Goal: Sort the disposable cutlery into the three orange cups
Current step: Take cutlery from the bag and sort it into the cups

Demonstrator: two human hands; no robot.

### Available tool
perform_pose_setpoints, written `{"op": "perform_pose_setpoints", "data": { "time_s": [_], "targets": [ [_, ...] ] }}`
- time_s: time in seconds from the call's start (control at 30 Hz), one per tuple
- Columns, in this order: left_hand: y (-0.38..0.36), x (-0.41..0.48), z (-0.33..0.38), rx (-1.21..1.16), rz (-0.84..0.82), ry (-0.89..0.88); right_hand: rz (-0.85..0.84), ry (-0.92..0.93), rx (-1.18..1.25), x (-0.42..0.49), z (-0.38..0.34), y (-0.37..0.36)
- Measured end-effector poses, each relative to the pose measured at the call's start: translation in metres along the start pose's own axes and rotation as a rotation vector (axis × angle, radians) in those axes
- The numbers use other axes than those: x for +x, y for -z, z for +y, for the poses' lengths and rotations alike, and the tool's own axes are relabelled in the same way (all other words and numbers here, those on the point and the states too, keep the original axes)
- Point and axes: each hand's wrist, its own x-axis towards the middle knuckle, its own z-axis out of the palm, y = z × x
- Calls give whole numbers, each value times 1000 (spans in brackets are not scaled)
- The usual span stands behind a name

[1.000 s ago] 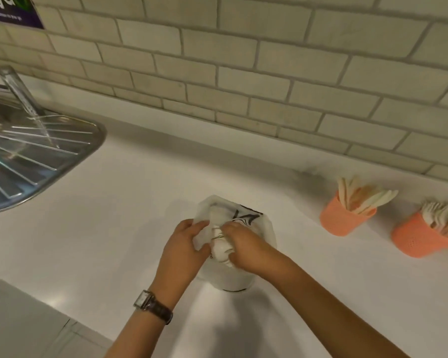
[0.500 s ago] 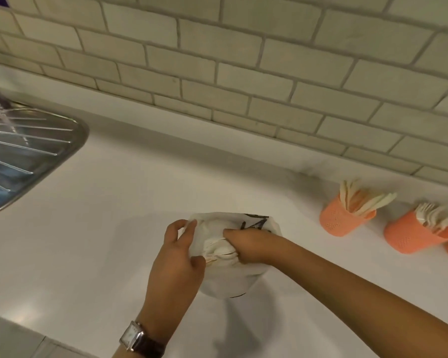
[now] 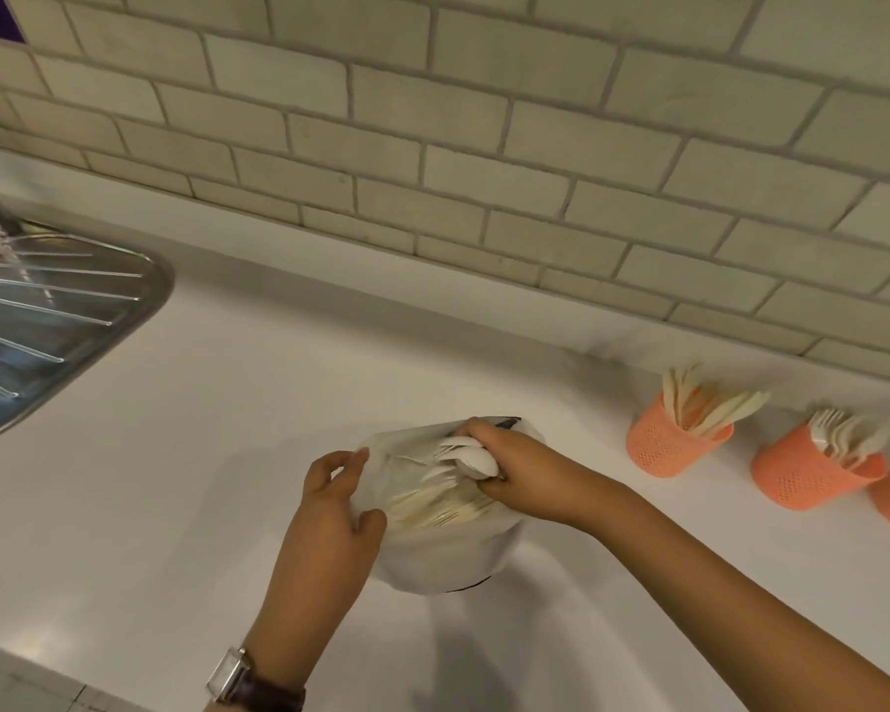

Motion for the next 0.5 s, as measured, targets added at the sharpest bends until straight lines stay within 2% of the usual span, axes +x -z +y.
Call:
{"op": "perform_pose_setpoints", "data": {
  "time_s": [0.1,0.17,0.27,0.4,0.5],
  "targets": [
    [2,0,1,-41,-56,0,84,25,112,0,5,2],
    [4,-1,-1,-86,-95,8,164,27,268,3,4,7],
    [5,-2,-3,-120,-75,34,211,-38,705,5,2,17],
    [0,-5,-1,-100,-70,11,307,22,1363,2,-4,21],
    [-4,-5,1,-80,-78,-22,419,44,1570,-8,-7,25]
  ]
}}
